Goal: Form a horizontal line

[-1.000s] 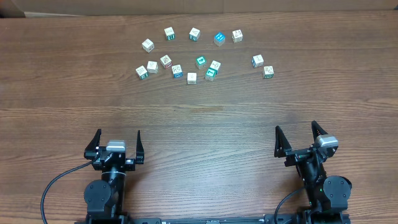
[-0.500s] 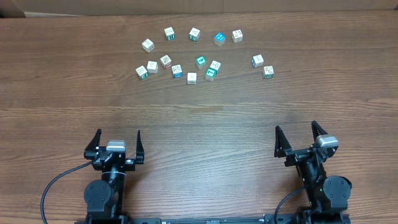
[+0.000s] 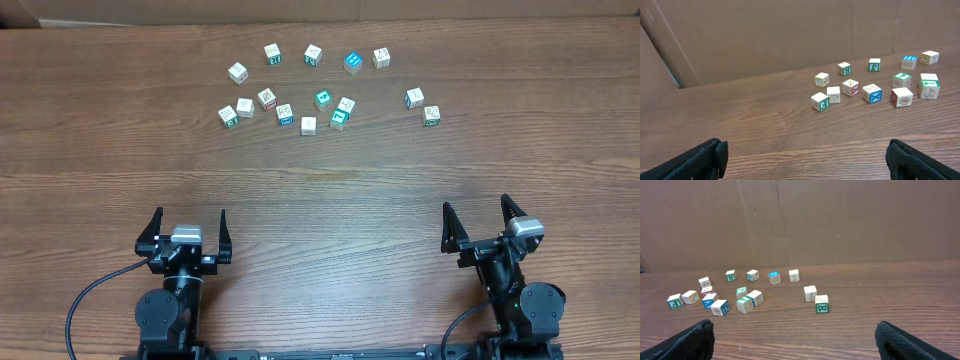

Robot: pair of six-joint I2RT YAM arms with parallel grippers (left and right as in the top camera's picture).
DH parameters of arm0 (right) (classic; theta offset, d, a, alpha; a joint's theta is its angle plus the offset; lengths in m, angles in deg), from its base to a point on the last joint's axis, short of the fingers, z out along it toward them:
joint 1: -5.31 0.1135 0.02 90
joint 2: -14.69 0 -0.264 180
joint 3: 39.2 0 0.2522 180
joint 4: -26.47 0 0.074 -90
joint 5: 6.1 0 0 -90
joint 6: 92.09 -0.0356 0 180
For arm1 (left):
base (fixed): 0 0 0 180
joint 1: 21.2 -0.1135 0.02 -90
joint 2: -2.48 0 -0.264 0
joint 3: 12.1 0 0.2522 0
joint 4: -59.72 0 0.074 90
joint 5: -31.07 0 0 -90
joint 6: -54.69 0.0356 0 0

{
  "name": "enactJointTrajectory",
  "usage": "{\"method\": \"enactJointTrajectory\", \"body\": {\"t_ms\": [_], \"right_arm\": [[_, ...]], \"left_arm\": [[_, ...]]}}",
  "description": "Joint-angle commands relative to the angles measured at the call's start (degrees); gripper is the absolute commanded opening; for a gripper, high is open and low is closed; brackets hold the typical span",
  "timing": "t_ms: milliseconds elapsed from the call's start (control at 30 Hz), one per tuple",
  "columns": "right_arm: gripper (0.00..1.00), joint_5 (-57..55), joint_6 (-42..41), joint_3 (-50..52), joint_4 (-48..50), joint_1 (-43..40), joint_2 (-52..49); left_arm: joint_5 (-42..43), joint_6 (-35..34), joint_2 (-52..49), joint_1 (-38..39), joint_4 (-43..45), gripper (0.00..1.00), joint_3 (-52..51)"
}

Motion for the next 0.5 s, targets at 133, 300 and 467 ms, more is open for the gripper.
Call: {"method": "enactJointTrajectory", "body": {"t_ms": [133,300,467], "right_arm": [[1.00,0.3,-0.3,0.6,0.2,0.3,0.6],[1.00,0.3,-0.3,0.6,0.2,0.3,0.6],[1.00,0.3,-0.3,0.6,0.2,0.3,0.6]], "left_arm": [[-0.4,1.2,0.6,0.0,0.2,1.00,-0.3],[-0.4,1.2,0.6,0.0,0.2,1.00,-0.3],[-1.1,3.2,0.6,0.0,0.4,1.00,-0.3]]}}
